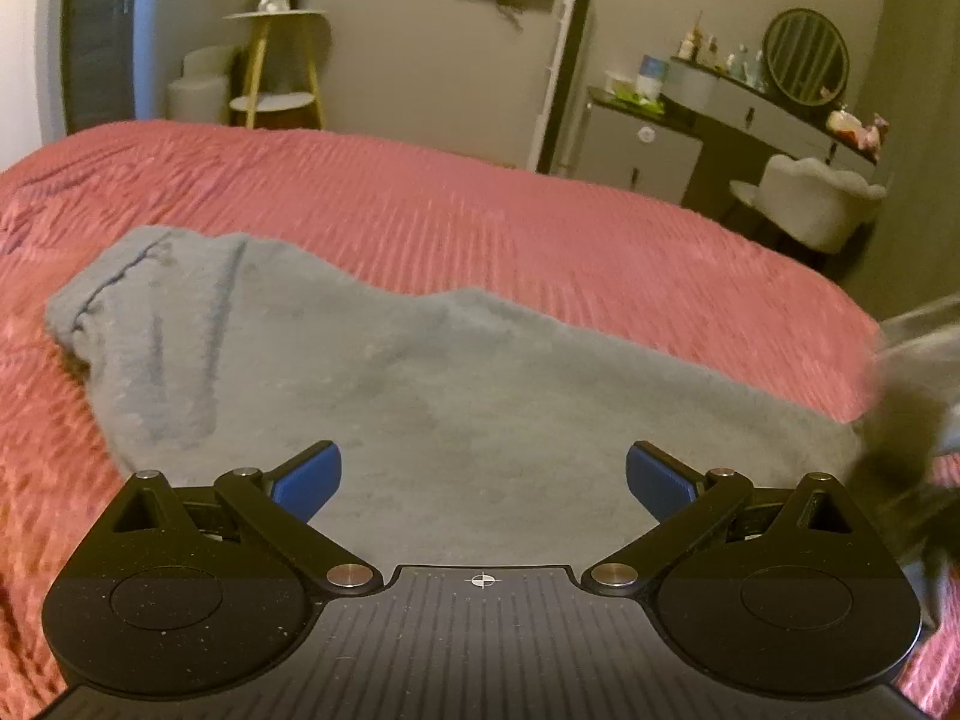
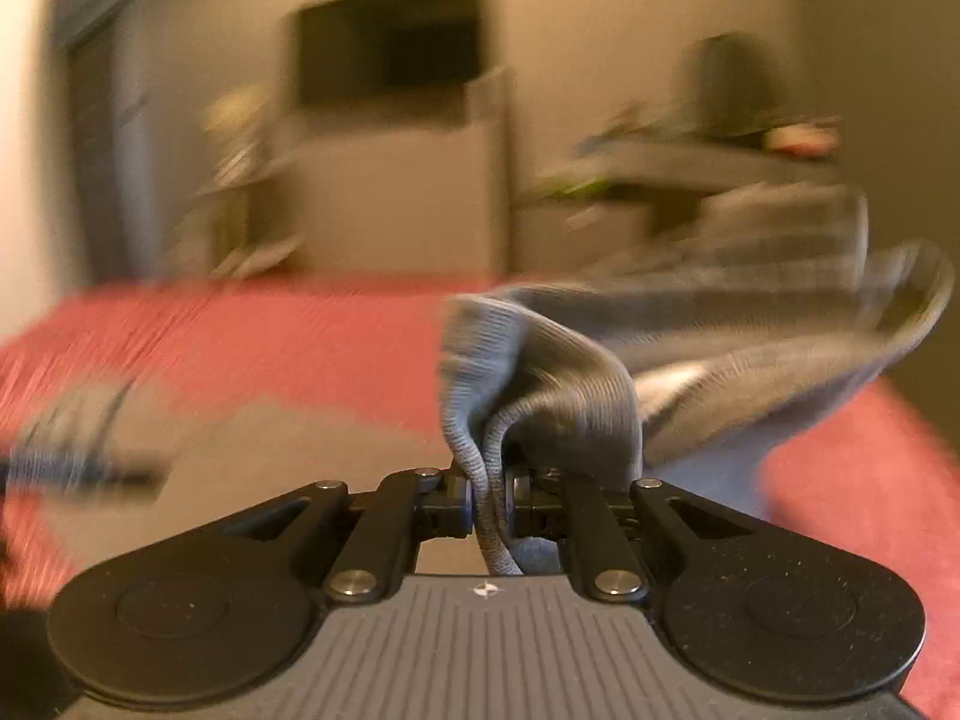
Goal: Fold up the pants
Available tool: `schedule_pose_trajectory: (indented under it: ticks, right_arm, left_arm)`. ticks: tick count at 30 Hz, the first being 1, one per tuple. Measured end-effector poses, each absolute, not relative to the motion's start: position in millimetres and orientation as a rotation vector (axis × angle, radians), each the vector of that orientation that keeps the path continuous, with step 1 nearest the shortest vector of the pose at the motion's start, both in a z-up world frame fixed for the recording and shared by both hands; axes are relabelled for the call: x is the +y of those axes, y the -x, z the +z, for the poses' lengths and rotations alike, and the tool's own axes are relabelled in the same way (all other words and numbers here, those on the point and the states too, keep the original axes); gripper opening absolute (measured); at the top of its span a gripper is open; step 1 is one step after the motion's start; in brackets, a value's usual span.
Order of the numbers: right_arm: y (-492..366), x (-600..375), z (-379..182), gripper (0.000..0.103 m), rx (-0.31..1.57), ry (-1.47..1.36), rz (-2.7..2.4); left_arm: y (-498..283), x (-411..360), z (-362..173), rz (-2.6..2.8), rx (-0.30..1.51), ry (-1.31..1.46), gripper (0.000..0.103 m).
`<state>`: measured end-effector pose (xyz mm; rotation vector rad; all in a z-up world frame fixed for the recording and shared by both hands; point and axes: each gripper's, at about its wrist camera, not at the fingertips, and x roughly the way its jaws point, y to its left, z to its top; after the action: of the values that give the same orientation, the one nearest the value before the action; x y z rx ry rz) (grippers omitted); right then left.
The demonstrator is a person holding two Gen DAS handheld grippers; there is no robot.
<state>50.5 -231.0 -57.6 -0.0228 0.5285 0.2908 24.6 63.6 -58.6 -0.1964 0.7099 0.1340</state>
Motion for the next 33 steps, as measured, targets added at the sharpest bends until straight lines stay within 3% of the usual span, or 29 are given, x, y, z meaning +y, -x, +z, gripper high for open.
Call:
schedule_pose_trajectory:
  ticks: [4,8,11,13,14,21,23,25,28,33]
  right_arm:
    - [-57,-172,-131,0.013,0.769,0.128,0.381]
    - [-42,-185,-122,0.017,0.725,0.091,0.42]
    - [-31,-215,-102,0.039,0.704,-0.046,0.488]
    - [-19,-243,-92,0.07,0.637,-0.155,0.463]
    - [-14,-259,-93,0.075,0.617,-0.214,0.422]
    - [-21,-335,-115,0.077,0.647,-0.516,0.028]
    - [-21,-337,-118,0.078,0.635,-0.539,0.019]
    - [-23,-331,-119,0.082,0.633,-0.52,0.028]
    - [-23,-335,-121,0.084,0.632,-0.502,0.035]
    - [-28,-338,-122,0.084,0.634,-0.559,0.039]
  left_arm:
    - [-21,77,-69,0.109,0.772,0.235,0.103]
    - [-31,82,-77,0.039,0.809,0.329,0.103]
    - [-43,70,-83,-0.017,0.823,0.358,0.103]
    - [-49,58,-89,-0.074,0.858,0.358,0.103]
    - [-52,50,-92,-0.097,0.878,0.356,0.103]
    - [-48,-7,-95,-0.195,0.81,0.112,0.103]
    - [-47,-15,-95,-0.25,0.773,0.089,0.096]
    - [-52,-19,-100,-0.288,0.799,0.095,0.058]
    - [-64,-20,-111,-0.274,0.877,0.138,0.036]
    - [-70,-24,-115,-0.267,0.88,0.126,0.012]
